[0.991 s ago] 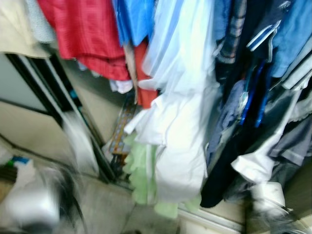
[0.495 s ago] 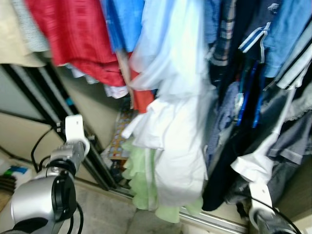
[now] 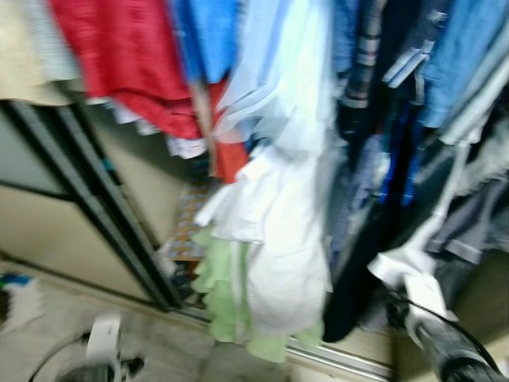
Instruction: Clean up the room
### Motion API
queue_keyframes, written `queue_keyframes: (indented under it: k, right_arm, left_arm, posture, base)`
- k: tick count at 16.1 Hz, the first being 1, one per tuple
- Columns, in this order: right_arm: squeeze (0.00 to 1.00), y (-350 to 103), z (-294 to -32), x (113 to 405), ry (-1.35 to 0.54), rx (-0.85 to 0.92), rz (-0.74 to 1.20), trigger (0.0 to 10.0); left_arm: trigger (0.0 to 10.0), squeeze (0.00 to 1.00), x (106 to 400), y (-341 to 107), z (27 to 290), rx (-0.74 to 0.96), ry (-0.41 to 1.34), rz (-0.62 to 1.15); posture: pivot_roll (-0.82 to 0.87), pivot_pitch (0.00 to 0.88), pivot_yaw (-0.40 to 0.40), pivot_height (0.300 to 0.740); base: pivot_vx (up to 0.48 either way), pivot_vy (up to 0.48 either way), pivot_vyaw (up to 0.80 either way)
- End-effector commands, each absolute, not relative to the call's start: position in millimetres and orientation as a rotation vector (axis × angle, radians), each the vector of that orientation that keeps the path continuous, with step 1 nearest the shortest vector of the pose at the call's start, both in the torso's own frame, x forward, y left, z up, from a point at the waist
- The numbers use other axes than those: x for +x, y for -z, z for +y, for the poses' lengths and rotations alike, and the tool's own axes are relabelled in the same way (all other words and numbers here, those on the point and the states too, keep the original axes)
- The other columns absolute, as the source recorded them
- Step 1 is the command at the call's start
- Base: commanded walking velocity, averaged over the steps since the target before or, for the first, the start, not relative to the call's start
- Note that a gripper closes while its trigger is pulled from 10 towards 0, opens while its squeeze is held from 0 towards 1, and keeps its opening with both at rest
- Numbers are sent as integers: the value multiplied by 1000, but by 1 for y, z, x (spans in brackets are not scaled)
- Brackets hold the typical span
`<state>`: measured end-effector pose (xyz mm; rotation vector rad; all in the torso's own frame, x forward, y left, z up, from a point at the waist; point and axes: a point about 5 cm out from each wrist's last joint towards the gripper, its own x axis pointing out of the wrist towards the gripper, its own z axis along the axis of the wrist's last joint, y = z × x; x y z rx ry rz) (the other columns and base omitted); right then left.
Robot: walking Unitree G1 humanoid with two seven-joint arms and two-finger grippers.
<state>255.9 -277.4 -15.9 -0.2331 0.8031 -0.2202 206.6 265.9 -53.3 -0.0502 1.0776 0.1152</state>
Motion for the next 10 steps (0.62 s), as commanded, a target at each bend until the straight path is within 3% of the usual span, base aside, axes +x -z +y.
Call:
queue_keyframes:
  k: [1, 6, 10]
  right_arm:
    - [0, 23, -280, 245, 222, -245, 848, 10000]
    - [0, 17, -288, 248, 247, -266, 784, 10000]
    - [0, -21, -294, 286, 265, -245, 622, 10000]
  left_arm:
    - [10000, 0, 217, 43, 275, 1, -106, 1039]
    - [10000, 0, 215, 44, 276, -33, -113, 992]
    - [10000, 0, 216, 43, 276, -26, -117, 967]
  posture:
    - [-115, 0, 100, 740]
    - [-112, 0, 107, 740]
    - [-122, 0, 106, 740]
  base:
    - [0, 0, 0]
    - [0, 0, 0]
    - [0, 0, 0]
